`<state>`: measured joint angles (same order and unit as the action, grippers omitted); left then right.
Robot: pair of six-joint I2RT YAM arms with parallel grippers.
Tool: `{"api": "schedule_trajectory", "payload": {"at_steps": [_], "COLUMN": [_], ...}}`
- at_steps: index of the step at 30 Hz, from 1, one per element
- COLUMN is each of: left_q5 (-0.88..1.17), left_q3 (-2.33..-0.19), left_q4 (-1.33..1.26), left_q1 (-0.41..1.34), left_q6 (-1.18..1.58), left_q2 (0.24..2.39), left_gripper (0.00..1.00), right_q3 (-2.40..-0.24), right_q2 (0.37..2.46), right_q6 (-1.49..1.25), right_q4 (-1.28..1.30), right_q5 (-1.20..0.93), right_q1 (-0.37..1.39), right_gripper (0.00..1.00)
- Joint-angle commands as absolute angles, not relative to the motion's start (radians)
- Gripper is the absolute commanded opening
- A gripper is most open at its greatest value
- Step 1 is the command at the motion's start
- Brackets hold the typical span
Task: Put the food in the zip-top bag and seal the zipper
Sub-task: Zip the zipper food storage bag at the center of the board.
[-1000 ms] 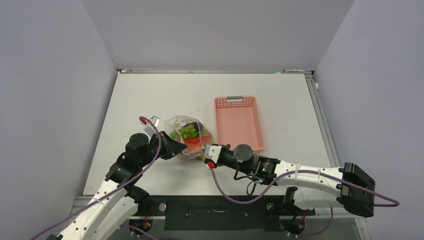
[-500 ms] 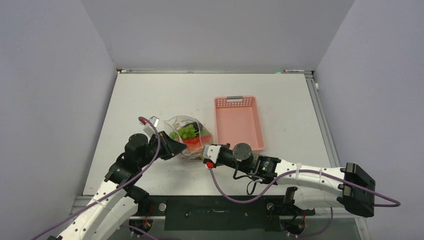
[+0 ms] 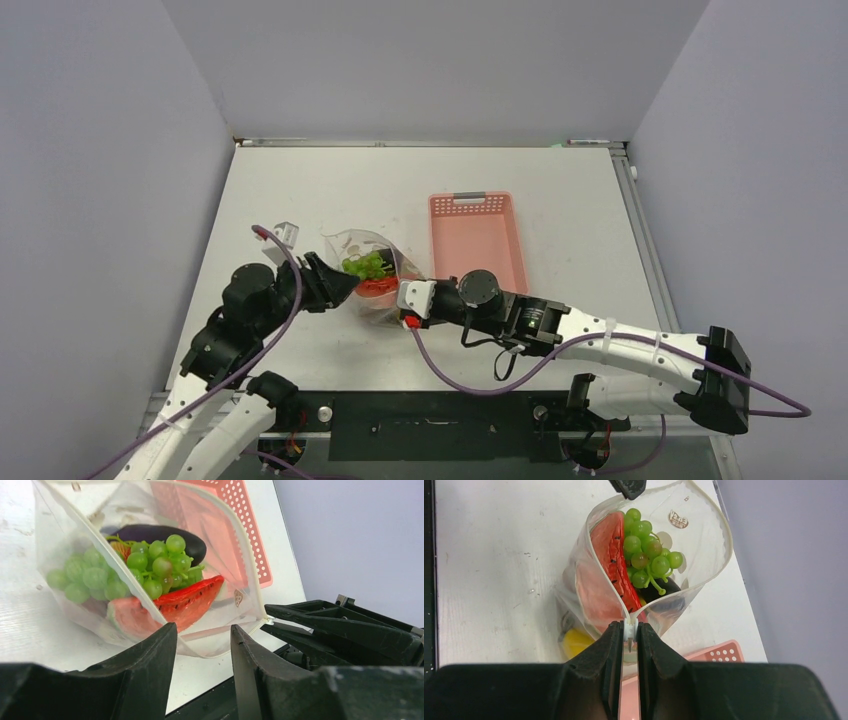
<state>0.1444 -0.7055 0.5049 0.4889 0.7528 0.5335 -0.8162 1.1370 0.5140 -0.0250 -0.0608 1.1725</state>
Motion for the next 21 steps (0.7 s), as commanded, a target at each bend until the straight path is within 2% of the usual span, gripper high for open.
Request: {"api": "schedule_trajectory", "payload": {"at_steps": [1,5,7,14,21], "left_q5": [0.09,0.1,0.13,0.342,0.506], "left_q3": [-0.831,-0.882,-0.894,-0.878,-0.867], "left_q4": [0.574,0.606,0.602,0.504,0.441], "left_q1": [0.485,0.485,0.485,0.485,0.488], "left_q6": [0.622,0.532,0.486,0.327,0.236], "left_q2": [0.549,0.553,0.546,0.533,0.541], "left_gripper": [0.42,0.49,0.56,0.72,0.76], "right_q3": [-0.921,-0.96,-0.974,-1.027,-1.056], "right_q2": [1.138,1.145,1.142,1.127,1.111], "right_q6": [0.521,0.512,0.508,0.487,0.448], "right_q4": [0.068,0.149,0.19,0.294,0.341], "right_q5": [-0.106,-0.132,-0.15,-0.24,-0.282], "right_q1": [1.179,1.178,1.179,1.178,1.179], "right_gripper": [0.05,0.05,0.05,0.05,0.05]}}
